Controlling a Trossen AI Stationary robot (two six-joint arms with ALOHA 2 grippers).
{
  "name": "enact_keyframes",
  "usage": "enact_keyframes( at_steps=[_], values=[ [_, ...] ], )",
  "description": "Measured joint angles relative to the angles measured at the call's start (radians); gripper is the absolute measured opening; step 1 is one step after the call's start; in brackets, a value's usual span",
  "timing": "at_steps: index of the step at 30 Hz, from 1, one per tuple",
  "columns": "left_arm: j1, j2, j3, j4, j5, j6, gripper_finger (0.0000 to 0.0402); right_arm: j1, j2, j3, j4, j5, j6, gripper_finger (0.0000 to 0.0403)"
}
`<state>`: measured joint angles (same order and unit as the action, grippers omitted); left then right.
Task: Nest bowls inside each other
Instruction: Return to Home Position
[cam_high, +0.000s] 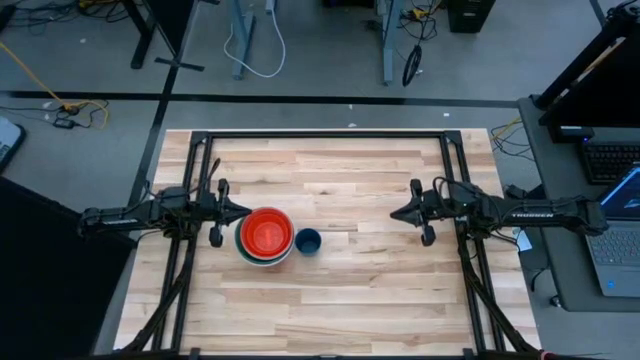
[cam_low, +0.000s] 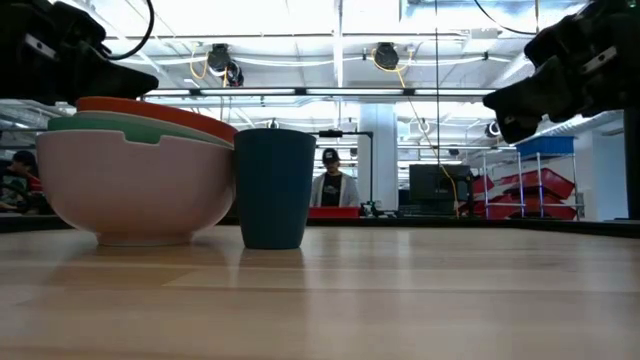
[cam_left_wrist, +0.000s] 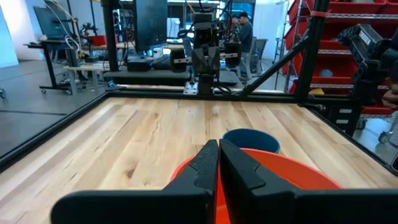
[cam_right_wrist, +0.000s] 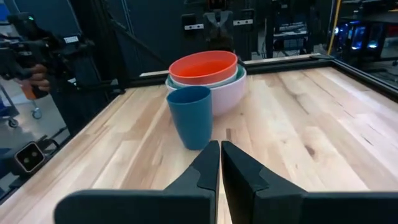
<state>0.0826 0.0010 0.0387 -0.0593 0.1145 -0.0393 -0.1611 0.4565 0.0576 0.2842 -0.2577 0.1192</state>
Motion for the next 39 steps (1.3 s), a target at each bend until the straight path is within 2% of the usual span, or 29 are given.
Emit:
enact_keyframes(
  at_steps=[11,26,32,39],
  values=[
    [0.0,0.0,0.0,-0.001,-0.003,-0.007,0.0,0.006,-0.084,-0.005,-0.112,0.031,-0.017,0.0],
    [0.0,0.0,0.0,-0.002,-0.015,-0.007,0.0,0.006,-0.303,-0.006,-0.355,0.054,0.016,0.0],
    [0.0,0.0,0.0,-0.003,-0.019,-0.008,0.0,0.006,-0.38,0.016,-0.408,0.099,0.016,0.0],
    [0.0,0.0,0.0,-0.005,-0.031,-0.008,0.0,0.019,-0.455,0.031,-0.485,0.102,0.05,0.0]
  ],
)
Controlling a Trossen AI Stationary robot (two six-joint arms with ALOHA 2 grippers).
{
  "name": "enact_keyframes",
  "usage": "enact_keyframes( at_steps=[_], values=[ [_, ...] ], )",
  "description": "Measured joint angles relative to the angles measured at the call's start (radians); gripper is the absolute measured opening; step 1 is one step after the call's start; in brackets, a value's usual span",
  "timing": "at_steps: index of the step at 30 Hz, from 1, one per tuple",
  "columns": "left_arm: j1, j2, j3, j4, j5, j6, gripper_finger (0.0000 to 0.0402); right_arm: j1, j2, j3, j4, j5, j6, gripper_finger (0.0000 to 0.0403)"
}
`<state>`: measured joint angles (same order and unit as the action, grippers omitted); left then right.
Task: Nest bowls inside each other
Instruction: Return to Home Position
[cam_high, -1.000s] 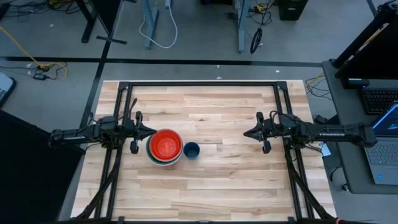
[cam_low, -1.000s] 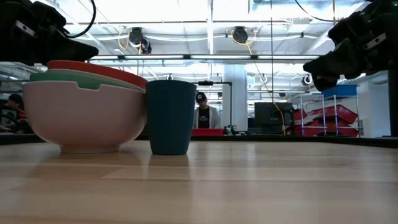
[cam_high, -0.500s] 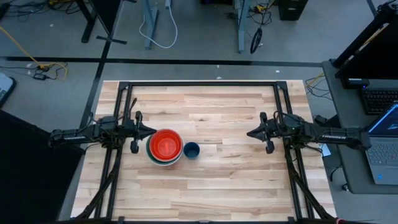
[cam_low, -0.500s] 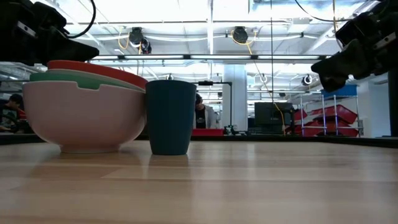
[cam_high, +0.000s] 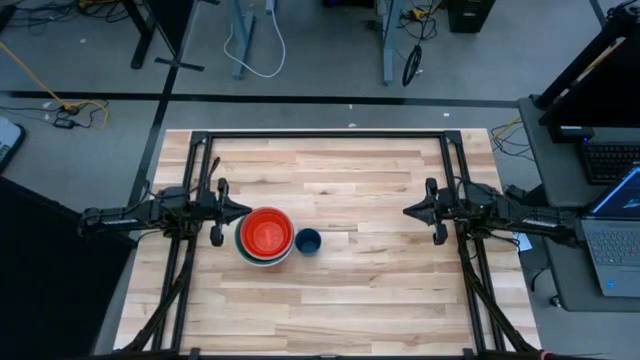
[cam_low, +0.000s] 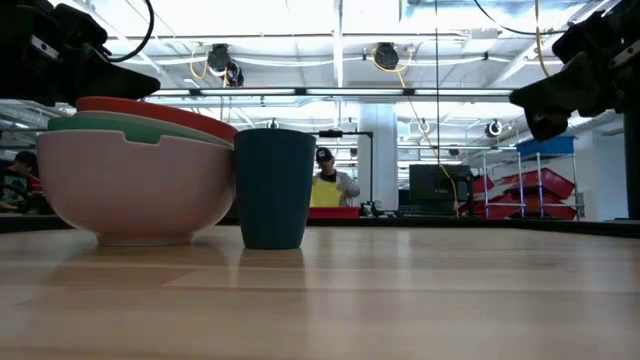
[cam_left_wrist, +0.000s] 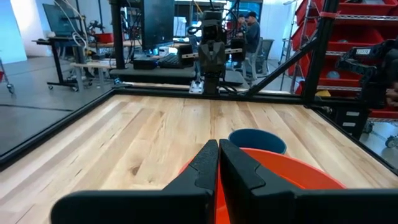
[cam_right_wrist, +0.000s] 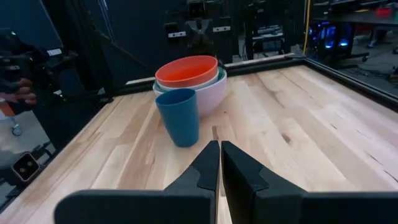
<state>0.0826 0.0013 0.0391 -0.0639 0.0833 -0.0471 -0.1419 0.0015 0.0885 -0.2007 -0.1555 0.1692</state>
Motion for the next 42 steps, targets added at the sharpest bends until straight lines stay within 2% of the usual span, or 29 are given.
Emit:
enact_keyframes(
  at_steps=[8,18,30,42],
  values=[
    [0.0,0.0,0.0,-0.001,-0.002,0.0,0.0,0.092,0.002,0.0,-0.004,0.003,0.021,0.0],
    [0.0,0.0,0.0,-0.001,-0.003,0.0,0.0,0.145,0.002,0.0,-0.004,0.031,0.029,0.0],
    [0.0,0.0,0.0,-0.001,-0.004,0.001,0.0,0.177,0.002,0.0,-0.006,0.079,0.018,0.0],
    [0.0,0.0,0.0,0.0,0.005,0.0,0.0,0.177,0.002,0.0,-0.007,0.071,0.029,0.0]
  ],
)
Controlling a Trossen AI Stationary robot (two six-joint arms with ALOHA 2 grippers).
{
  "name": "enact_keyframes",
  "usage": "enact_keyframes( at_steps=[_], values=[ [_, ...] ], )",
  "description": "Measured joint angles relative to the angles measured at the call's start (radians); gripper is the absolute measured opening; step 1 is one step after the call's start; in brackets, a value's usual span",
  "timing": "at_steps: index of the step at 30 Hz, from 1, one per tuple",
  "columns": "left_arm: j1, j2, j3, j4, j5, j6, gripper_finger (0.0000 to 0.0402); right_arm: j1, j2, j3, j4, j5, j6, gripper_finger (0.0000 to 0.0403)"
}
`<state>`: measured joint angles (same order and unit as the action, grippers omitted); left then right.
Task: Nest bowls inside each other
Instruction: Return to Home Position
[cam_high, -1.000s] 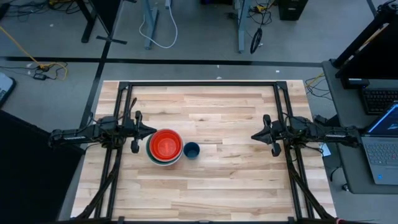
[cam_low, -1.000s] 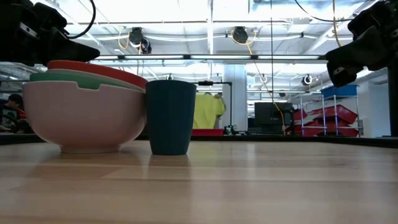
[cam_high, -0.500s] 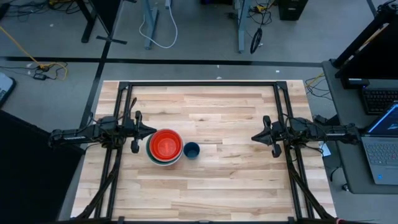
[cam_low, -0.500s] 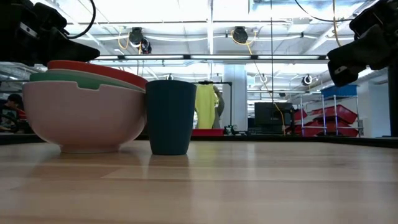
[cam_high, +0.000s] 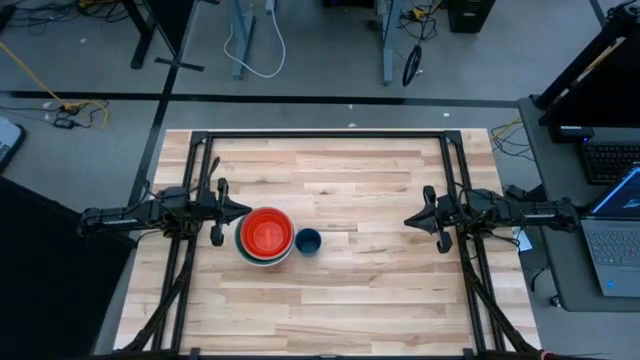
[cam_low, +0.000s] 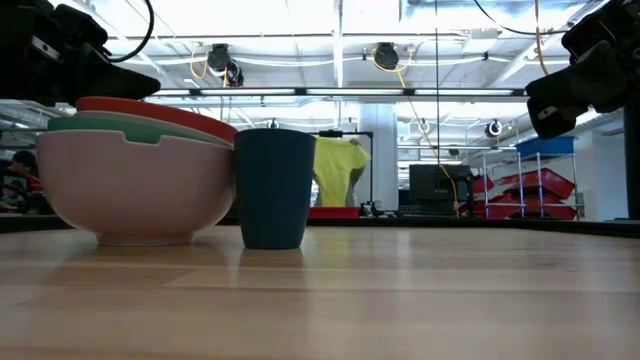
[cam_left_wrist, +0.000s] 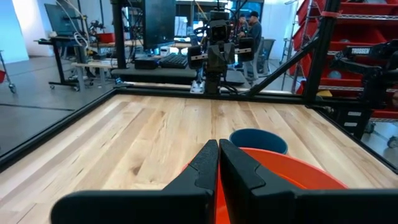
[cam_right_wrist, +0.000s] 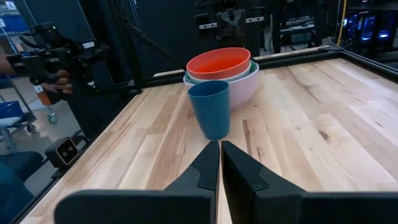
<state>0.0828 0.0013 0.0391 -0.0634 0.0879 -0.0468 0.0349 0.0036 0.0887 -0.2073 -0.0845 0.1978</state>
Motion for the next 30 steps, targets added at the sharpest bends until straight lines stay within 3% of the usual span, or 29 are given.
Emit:
enact_keyframes(
  at_steps=[30],
  values=[
    [0.0,0.0,0.0,0.0,0.005,0.001,0.0,0.0,0.0,0.0,0.0,-0.001,-0.003,0.0]
  ],
)
